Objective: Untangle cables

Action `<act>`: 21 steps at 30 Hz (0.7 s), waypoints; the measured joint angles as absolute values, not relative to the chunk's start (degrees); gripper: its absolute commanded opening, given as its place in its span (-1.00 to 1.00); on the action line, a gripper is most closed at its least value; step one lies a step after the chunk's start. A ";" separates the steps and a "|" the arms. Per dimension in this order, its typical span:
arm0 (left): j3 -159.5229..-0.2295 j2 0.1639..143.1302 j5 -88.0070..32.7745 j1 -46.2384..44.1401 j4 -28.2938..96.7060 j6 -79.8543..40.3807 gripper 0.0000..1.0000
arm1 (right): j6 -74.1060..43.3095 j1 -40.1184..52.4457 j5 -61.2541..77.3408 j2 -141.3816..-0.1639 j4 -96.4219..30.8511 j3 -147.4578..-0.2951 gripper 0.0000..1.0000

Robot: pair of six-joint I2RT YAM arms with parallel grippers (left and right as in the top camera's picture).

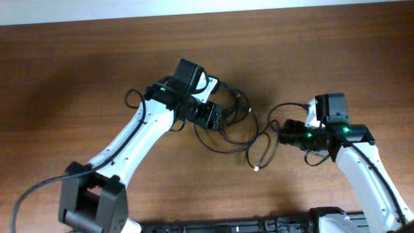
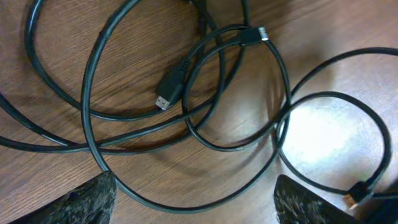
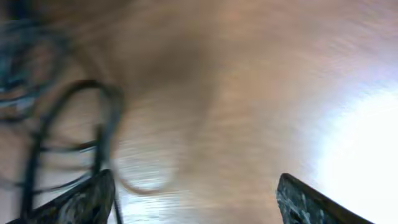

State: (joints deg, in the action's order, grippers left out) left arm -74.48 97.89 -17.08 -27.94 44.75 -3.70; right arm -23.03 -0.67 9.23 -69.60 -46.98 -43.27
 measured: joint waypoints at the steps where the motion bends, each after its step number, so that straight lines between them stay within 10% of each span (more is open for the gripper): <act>1: -74.48 98.72 -17.10 -27.94 44.71 -4.36 0.63 | -26.59 -0.67 4.67 -69.60 -47.18 -43.29 0.71; 21: -74.48 104.60 -17.06 -27.94 43.90 -7.99 0.84 | -30.85 -0.67 25.65 -69.71 -45.32 -43.24 0.72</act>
State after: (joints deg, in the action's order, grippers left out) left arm -74.48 104.60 -17.06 -27.94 43.90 -7.99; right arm -30.85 -0.67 25.65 -69.71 -45.32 -43.24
